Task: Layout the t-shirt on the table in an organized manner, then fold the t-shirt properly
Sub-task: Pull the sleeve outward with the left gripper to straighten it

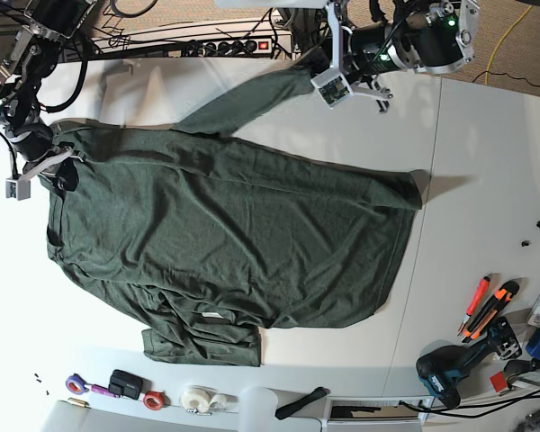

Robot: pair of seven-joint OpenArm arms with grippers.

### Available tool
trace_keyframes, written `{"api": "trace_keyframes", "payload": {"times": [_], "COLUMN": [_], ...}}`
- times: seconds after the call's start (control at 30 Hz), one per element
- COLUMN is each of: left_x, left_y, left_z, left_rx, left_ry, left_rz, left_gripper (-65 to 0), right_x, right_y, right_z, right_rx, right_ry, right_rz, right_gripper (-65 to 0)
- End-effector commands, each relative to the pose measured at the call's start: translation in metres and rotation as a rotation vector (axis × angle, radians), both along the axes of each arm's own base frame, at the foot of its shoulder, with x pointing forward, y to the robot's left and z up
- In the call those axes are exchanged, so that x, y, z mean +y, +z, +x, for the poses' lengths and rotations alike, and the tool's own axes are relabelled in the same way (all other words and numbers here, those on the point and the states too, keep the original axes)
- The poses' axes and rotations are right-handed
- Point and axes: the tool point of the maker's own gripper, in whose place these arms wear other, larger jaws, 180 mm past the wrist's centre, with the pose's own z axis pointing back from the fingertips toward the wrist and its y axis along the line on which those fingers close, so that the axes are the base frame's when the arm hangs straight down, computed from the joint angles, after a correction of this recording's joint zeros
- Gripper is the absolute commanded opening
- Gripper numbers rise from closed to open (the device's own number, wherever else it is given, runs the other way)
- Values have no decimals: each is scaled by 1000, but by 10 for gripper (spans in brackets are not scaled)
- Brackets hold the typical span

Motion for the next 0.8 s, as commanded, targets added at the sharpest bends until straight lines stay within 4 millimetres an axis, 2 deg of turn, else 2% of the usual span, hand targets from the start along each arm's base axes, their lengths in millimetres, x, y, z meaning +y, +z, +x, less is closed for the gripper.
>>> {"api": "trace_keyframes", "payload": {"times": [0.0,0.1,0.33,0.5,0.57,0.77], "left_x": [-5,-5,11,18,28,78], "left_y": [12,11,-35,-45,-44,-35], "left_z": [2,10,40,46,48,53], "left_rx": [-31,-53,39,59,69,94], "left_ry": [2,23,134,147,153,226], "left_rz": [-47,-50,26,36,37,5], "left_gripper": [-650,-650,-650,-650,-650,-650], "right_x": [-5,-5,-5,-5,-7,-30], "right_y": [18,19,19,19,18,21], "right_z": [8,9,9,9,9,11], "right_rx": [-58,-62,-64,-63,-61,-79], "right_ry": [15,15,15,14,12,-38], "right_rz": [-26,-26,-26,-27,-38,-188], "right_gripper": [-540,-540,-540,-540,-540,-540]}}
